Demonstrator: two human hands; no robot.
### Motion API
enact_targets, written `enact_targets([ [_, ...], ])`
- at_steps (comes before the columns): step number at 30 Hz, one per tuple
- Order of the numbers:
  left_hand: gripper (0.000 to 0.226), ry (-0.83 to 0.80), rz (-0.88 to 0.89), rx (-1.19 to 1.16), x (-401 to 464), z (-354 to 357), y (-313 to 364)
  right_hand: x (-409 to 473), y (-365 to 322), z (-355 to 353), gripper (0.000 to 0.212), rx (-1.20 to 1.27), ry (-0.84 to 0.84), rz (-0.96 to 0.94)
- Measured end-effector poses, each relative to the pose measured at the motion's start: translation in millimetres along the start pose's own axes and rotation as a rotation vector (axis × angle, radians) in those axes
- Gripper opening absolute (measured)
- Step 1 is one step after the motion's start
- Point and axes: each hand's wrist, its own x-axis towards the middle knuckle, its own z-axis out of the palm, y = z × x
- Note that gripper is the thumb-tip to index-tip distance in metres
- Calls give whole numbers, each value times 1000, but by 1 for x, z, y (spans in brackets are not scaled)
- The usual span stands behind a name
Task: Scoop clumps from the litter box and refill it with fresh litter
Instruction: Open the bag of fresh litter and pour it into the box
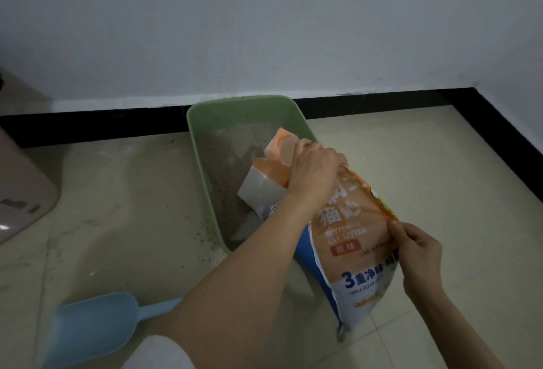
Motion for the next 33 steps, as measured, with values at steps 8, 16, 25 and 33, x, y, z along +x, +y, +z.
enact_targets([
  [8,21,147,-57,-131,-2,-6,-4,0,-40,4,17,54,52,28],
  [16,18,286,-15,-239,1,-17,11,-9,-70,-3,11,134,110,65],
  [25,16,403,-32,-294,1,-30,21,-21,-94,-11,11,115,131,-5],
  [33,17,412,-68,-332,2,-39,26,-25,-110,-13,10,139,143,-9],
])
